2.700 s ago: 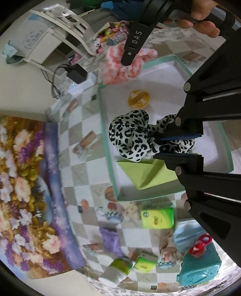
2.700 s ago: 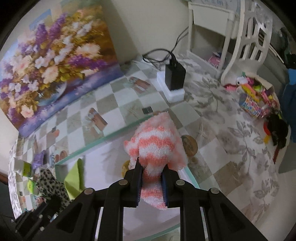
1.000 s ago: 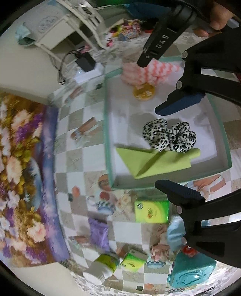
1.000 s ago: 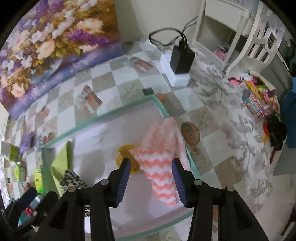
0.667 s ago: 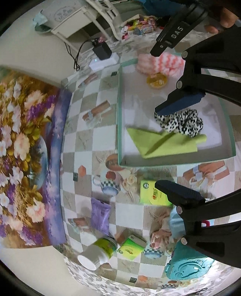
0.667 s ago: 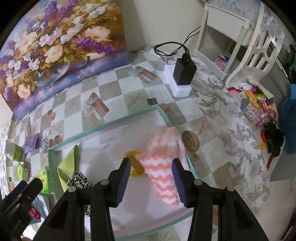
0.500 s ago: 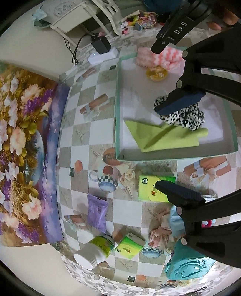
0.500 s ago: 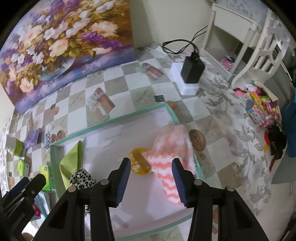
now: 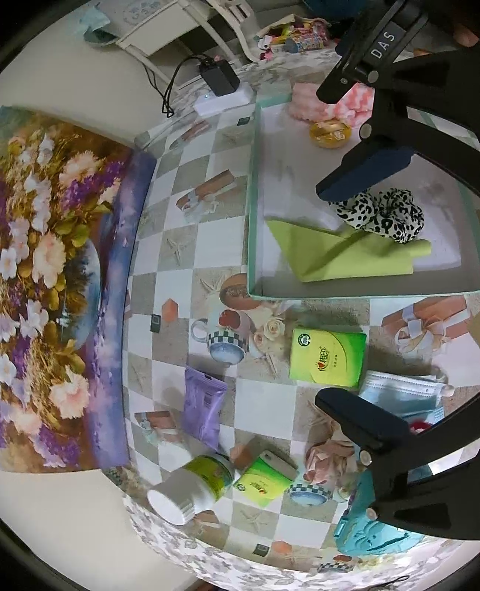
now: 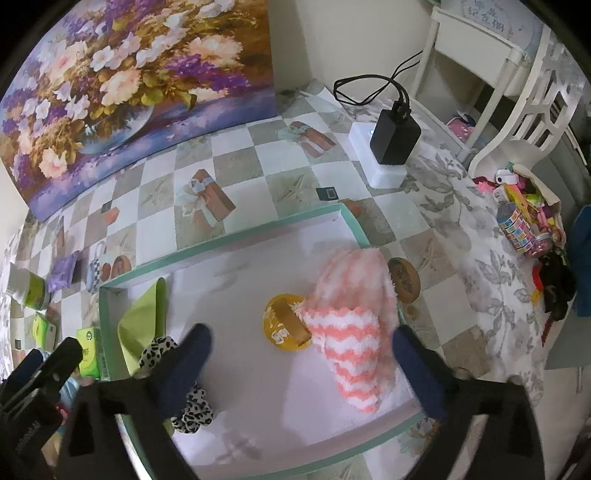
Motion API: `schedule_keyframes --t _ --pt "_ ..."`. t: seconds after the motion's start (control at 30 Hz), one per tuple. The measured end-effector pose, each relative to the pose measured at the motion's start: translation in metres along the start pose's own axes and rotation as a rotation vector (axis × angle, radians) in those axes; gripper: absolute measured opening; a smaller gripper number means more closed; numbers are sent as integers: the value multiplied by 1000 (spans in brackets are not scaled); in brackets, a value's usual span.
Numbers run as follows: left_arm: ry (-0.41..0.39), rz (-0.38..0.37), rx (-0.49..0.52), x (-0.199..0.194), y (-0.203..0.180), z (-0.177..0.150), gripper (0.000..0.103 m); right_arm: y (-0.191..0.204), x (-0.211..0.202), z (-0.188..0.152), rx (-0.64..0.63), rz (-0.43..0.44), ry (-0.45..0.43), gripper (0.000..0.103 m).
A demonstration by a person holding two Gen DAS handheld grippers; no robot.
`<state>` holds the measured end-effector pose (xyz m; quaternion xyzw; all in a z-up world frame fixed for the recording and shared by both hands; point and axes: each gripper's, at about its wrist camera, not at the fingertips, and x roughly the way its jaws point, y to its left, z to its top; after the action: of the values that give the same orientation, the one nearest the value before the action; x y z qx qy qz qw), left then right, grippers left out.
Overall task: Organize soft objects
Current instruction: 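Open both tools to release the scrunchie and sock into the tray, then move both tools away from the tray toward the pile of items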
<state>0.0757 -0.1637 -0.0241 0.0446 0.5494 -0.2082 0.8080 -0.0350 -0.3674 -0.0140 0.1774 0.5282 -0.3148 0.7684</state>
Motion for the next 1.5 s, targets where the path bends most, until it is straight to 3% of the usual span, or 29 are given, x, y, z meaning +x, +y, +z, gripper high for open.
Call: schedule_keyframes --t 0.17,0.43,0.57,0.93,1.17,1.5 --pt "1 -2 -26 -2 6 2 101 2 0 0 -4 4 0 103" --pt "-60 -10 -78 -20 29 13 101 2 -5 1 14 23 -21 103" --pt "-90 -9 -149 -33 58 20 101 6 -8 3 17 44 -35 103" --pt "-153 107 -384 -63 176 20 101 32 -18 2 -19 104 -60 103" --pt "-150 196 -481 -70 231 8 101 70 -26 -1 -77 185 -65 103" --pt "-160 200 -537 -79 264 -1 101 149 -34 -19 -244 248 -61 103"
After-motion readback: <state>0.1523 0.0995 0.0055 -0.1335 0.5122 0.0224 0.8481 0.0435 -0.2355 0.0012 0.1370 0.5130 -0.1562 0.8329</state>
